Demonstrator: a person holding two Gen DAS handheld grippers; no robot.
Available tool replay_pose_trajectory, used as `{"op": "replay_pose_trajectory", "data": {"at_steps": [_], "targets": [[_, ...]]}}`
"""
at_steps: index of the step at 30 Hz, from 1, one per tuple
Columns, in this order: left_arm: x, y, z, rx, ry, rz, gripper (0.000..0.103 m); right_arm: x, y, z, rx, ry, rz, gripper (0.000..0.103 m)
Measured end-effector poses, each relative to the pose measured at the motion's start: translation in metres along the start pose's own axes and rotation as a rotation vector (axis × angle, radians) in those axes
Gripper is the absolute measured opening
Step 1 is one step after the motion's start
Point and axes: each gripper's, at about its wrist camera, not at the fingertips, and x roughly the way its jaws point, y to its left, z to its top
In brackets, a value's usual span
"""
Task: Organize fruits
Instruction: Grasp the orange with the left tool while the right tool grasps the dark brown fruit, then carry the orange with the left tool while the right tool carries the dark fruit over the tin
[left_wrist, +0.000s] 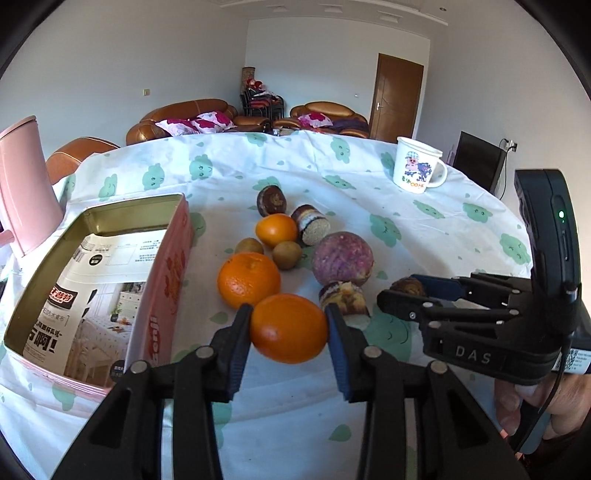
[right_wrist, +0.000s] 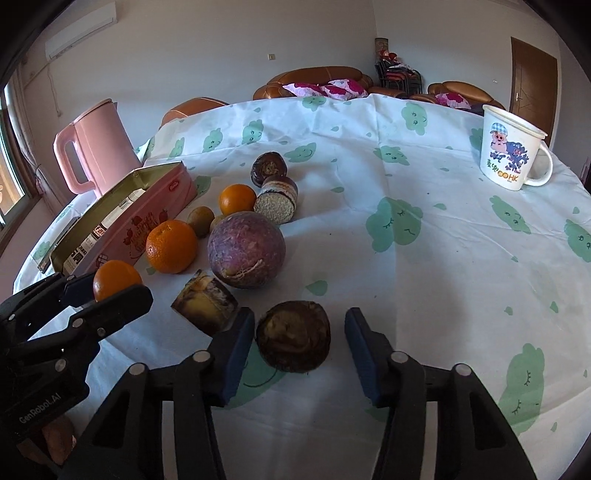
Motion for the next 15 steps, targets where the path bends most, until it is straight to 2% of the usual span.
{"op": "replay_pose_trajectory", "data": {"at_steps": [8,15], "targets": [[-0.007,0.004,0.004,0.006,-0.039,0.016,0.041,-0.011,-0.005,-0.001,0.031,-0.054,0.007,0.040],[-0.024,0.012,0.014,0.007,-0.115,0.064,0.041,-0.029,0.010,0.009,-0.014,-0.121,-0.013,0.040]]}}
